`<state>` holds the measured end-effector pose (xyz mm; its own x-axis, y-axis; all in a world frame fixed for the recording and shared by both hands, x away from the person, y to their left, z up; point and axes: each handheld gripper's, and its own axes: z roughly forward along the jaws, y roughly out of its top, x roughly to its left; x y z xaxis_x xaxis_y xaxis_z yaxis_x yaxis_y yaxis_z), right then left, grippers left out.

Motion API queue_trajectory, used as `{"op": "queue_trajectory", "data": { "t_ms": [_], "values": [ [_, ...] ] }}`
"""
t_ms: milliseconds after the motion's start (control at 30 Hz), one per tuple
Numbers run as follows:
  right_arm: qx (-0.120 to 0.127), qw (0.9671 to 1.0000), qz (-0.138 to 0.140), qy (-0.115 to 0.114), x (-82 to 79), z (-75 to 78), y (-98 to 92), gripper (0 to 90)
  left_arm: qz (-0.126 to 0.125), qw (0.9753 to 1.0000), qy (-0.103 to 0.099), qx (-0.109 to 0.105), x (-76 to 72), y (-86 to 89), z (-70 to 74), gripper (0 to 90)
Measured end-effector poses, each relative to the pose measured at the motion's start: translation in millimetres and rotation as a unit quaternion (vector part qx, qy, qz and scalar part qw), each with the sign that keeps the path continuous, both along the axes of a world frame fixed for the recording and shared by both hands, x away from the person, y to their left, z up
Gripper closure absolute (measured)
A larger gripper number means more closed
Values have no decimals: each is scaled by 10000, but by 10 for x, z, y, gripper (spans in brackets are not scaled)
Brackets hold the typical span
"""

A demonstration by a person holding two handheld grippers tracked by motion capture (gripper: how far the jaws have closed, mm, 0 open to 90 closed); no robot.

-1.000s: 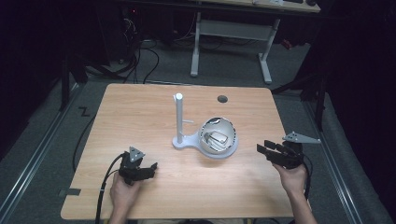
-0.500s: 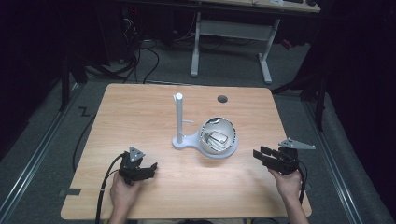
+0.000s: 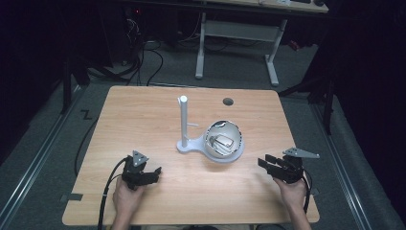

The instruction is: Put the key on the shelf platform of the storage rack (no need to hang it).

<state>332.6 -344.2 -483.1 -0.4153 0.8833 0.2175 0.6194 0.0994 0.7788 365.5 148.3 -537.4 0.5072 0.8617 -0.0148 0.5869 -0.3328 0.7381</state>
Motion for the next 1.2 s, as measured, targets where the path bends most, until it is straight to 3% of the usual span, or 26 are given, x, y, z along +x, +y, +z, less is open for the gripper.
{"op": "queue_trajectory", "data": {
  "t_ms": [367, 1200],
  "values": [
    [-57, 9999, 32, 86, 4, -115, 76, 550, 0, 10000, 0, 3, 0, 0, 0, 220],
    [-639, 9978, 135, 91, 21, -354, 306, 547, 2, 10000, -2, 6, 0, -1, 0, 220]
  ]
}}
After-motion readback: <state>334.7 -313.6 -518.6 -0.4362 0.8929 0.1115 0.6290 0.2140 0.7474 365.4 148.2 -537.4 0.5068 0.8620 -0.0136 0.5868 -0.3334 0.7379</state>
